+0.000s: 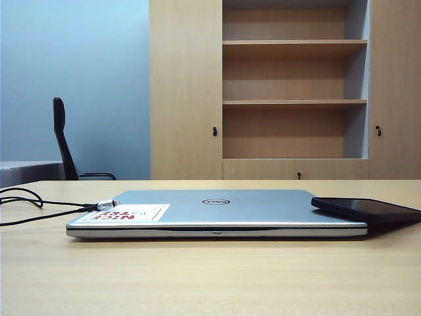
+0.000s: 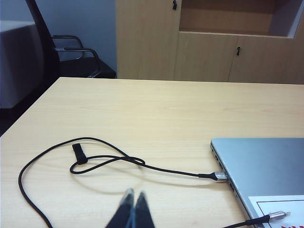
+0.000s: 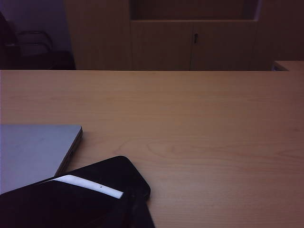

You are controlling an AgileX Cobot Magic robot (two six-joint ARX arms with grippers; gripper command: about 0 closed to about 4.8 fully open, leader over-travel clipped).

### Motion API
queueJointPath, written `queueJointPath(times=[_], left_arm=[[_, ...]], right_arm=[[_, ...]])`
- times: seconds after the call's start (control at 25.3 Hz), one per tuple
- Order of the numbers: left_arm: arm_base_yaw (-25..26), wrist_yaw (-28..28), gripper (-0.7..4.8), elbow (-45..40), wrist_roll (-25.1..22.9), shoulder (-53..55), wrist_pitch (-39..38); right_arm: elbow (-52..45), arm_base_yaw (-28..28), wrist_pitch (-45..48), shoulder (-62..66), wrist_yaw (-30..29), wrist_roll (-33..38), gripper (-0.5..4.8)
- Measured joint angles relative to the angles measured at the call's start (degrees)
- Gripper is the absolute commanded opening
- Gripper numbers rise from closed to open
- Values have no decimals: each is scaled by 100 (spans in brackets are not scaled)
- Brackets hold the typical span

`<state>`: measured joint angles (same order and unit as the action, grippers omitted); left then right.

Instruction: Pick up the charging cable and the phone, plug the charging cable into the charging port on the phone, and finally place them back on the table.

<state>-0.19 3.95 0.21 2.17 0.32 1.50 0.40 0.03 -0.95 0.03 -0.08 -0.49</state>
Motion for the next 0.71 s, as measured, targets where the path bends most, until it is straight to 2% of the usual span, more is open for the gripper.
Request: queueJointPath(times=[0.55,0.71], left_arm=[[0,0,-6,0,7,2,98],[0,0,-6,28,317,0,925]], right_arm=[[0,0,2,0,0,0,-5],[83,4,238,0,2,133,-5]])
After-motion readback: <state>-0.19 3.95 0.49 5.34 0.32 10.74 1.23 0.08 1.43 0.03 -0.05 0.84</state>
